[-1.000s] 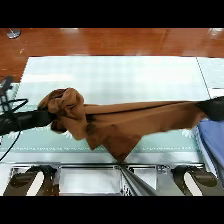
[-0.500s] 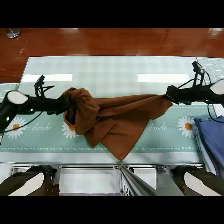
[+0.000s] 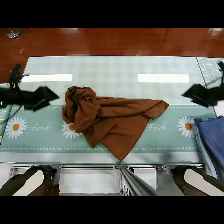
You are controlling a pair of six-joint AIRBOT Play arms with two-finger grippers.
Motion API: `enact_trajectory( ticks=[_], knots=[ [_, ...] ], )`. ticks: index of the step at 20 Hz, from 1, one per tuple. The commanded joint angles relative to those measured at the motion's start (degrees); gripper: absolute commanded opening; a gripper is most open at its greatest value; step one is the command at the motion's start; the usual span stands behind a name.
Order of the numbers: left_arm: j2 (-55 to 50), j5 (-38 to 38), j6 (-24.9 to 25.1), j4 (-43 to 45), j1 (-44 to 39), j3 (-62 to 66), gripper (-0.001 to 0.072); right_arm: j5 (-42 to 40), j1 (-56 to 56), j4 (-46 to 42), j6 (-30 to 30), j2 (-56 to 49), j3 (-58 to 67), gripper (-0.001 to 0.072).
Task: Fold the shirts.
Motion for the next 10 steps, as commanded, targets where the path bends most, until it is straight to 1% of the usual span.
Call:
enact_trajectory(
  ticks=[1, 3, 5, 7, 10],
  knots=[
    [10.0, -0.7, 0.3, -5.2, -1.4, -15.8, 0.0701, -2.7, -6.5, 4.2, -2.3, 7.9, -12.7, 0.0630],
    [12.4, 3.8, 0.3, -7.5, -5.6, -24.8, 0.0701, -4.9, -6.5, 9.2, -5.2, 10.9, -20.2, 0.0630],
    [11.6, 8.5, 0.3, -12.0, -9.1, -29.2, 0.0701, -5.2, -6.5, 11.5, -6.0, 11.3, -23.6, 0.0630],
    [10.1, 14.6, 0.3, -15.5, -13.4, -30.2, 0.0701, -5.6, -6.5, 11.3, -6.0, 11.3, -24.7, 0.0630],
    [7.0, 24.7, 0.1, -16.5, -19.5, -30.1, 0.0701, -5.5, -6.5, 11.3, -6.0, 11.3, -24.7, 0.0630]
  ],
)
